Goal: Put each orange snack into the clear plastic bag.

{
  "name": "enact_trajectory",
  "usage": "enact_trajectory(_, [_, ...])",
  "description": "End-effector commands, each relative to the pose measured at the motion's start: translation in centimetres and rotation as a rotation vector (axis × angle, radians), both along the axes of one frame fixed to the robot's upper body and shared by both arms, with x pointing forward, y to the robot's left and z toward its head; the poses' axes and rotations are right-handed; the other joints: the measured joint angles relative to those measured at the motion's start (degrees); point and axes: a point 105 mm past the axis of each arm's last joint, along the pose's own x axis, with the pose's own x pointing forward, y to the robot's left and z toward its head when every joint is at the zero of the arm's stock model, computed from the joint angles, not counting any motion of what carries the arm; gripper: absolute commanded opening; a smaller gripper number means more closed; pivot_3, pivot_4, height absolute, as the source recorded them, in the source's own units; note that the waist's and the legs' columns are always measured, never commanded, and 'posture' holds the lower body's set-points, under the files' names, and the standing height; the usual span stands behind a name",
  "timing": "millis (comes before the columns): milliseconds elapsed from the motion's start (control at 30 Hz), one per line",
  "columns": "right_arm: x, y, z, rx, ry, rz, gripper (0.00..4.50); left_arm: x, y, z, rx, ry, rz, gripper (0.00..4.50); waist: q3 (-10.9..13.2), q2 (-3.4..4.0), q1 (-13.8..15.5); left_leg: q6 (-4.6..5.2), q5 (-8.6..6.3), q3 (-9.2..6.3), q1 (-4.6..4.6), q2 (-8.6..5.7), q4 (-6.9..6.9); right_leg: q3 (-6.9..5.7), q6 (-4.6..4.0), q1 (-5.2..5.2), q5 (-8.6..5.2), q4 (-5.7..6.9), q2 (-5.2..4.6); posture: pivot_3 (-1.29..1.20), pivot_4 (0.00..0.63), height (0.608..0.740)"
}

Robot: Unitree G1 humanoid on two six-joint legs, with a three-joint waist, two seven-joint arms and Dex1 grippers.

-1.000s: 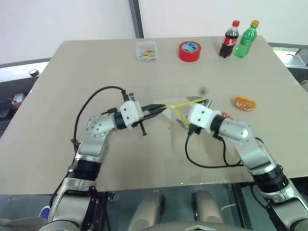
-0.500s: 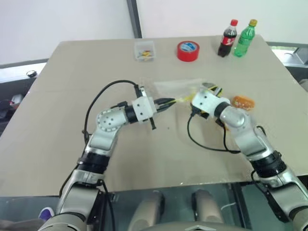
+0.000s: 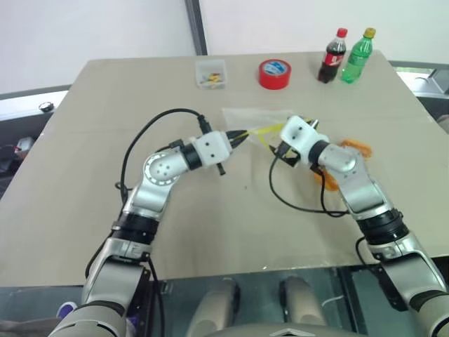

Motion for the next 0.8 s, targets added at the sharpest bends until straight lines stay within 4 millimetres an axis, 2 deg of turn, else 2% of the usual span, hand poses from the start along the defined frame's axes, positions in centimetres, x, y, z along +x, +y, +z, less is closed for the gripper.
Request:
enact_trajectory(33, [0.2,-0.9,1.0,-0.072,-0.086,-0.031,3.93,0.2,0.1,1.7,-0.039,-0.053,0.022,0.00,0.0,0.00,0.0,0.00,0.00,-0.01,0.00,-0.01,0.00,-0.01,0.00,0.00,0.00,-0.01,0.00,0.00,0.150,0.740])
enact_trajectory(67, [0.2,-1.2,0.9,-0.084,-0.096,-0.041,3.64,0.2,0.0,1.7,-0.047,-0.049,0.023,0.00,0.0,0.00,0.0,0.00,0.00,0.00,0.00,-0.01,0.01,0.00,0.00,0.00,0.00,-0.01,0.00,0.00,0.150,0.740])
enact_trajectory(200, [0.2,-1.4,1.4,-0.021,-0.089,-0.071,1.66,0.3,0.0,1.5,-0.063,-0.031,0.038,0.00,0.0,0.00,-0.2,0.00,0.00,0.01,0.00,0.00,0.00,0.00,0.00,0.00,0.00,0.00,0.00,0.00,0.150,0.740])
enact_trajectory(233, [0.0,-1.3,1.4,-0.029,-0.091,-0.061,1.32,0.4,0.1,1.5,-0.070,-0.026,0.044,0.00,0.0,0.00,-0.2,0.00,0.00,0.02,0.00,0.01,0.00,0.02,0.00,-0.01,0.00,0.01,0.00,0.00,0.150,0.740])
enact_trajectory(400, [-0.9,-1.5,2.1,-0.015,-0.072,-0.027,1.32,1.1,0.7,1.7,-0.104,-0.005,0.094,0.00,0.0,0.00,-0.1,0.00,0.00,0.02,0.00,0.01,0.01,0.02,0.00,-0.01,0.00,0.02,0.00,0.00,0.150,0.740])
enact_trajectory(433, [-1.1,-1.6,2.3,-0.001,-0.071,-0.024,1.88,1.1,0.7,1.8,-0.114,0.000,0.093,0.00,0.0,0.00,0.0,0.00,0.00,0.02,0.00,0.01,0.01,0.02,0.00,-0.01,0.00,0.01,0.00,0.00,0.150,0.740])
enact_trajectory(500, [-2.1,-1.9,2.7,0.046,-0.055,-0.012,2.50,1.1,0.7,1.8,-0.134,0.011,0.089,0.00,0.0,0.00,0.1,0.00,0.00,0.00,-0.01,0.01,0.01,0.01,0.00,0.00,0.00,0.00,0.00,0.00,0.150,0.740])
enact_trajectory(600, [-3.8,-4.1,2.1,0.094,0.026,-0.041,3.98,0.9,0.8,1.9,-0.168,0.036,0.066,0.00,0.0,-0.01,0.2,0.00,0.00,-0.04,-0.04,0.00,0.03,-0.03,0.00,0.01,0.00,-0.01,0.00,0.00,0.150,0.740])
enact_trajectory(800, [-6.6,-9.7,-1.3,0.134,0.219,-0.191,3.98,0.5,1.1,1.5,-0.193,0.076,0.032,0.00,0.0,-0.01,1.1,0.01,-0.01,-0.07,-0.04,-0.03,0.03,-0.07,0.00,0.08,0.00,-0.07,-0.04,0.00,0.150,0.740])
